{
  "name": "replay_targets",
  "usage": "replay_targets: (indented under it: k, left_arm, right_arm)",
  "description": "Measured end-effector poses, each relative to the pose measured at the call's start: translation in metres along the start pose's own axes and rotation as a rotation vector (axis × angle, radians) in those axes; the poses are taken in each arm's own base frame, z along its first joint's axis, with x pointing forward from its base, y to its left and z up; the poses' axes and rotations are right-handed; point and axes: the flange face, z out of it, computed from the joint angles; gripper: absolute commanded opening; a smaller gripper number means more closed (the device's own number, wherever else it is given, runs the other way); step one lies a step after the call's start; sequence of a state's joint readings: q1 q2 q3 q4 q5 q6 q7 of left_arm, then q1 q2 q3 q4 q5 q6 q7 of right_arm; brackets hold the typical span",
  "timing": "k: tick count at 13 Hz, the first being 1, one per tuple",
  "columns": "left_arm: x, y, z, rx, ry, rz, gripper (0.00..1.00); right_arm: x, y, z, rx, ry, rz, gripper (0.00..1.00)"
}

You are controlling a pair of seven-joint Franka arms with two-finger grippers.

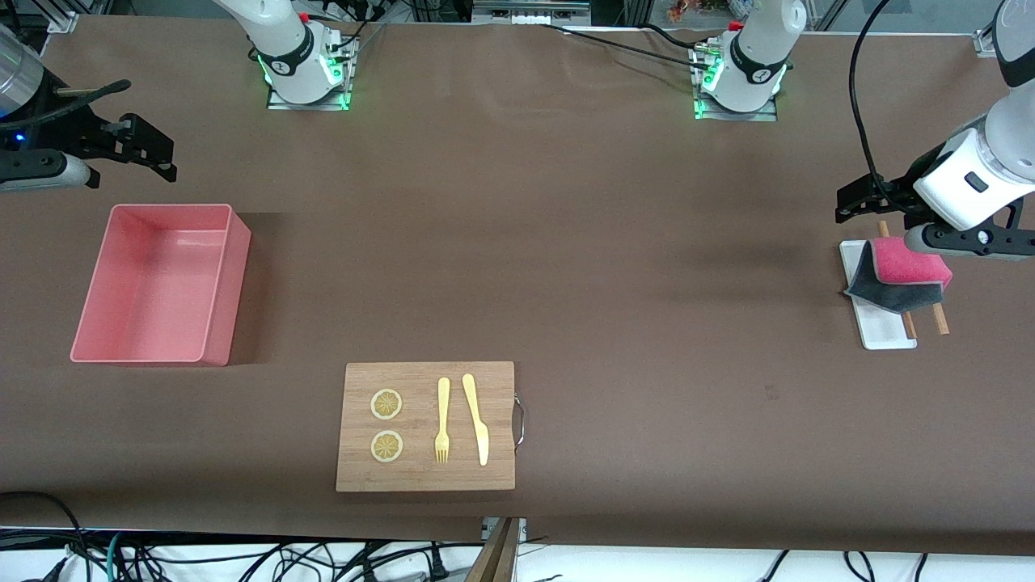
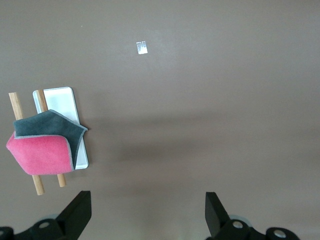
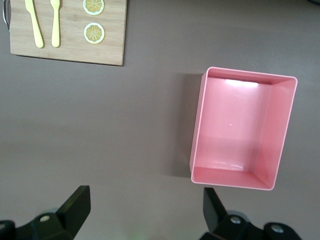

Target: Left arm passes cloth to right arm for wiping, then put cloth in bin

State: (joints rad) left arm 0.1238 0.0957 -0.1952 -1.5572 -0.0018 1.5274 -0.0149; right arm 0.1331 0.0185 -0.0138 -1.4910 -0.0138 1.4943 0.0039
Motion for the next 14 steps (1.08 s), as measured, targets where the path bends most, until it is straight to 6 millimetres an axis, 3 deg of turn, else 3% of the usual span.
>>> replay_targets:
  k: [7, 14]
  left_arm:
    - [0.0, 0.004, -0.001, 0.001, 0.003, 0.007, 1.0]
    - [0.0, 0.005, 0.0, 0.0, -0.001, 0.011, 1.0]
  right_arm:
    - [0.0, 0.013, 0.001, 0.0, -0.001, 0.024, 1.0]
    - [0.003, 0.012, 0.005, 0.0, -0.01, 0.021, 1.0]
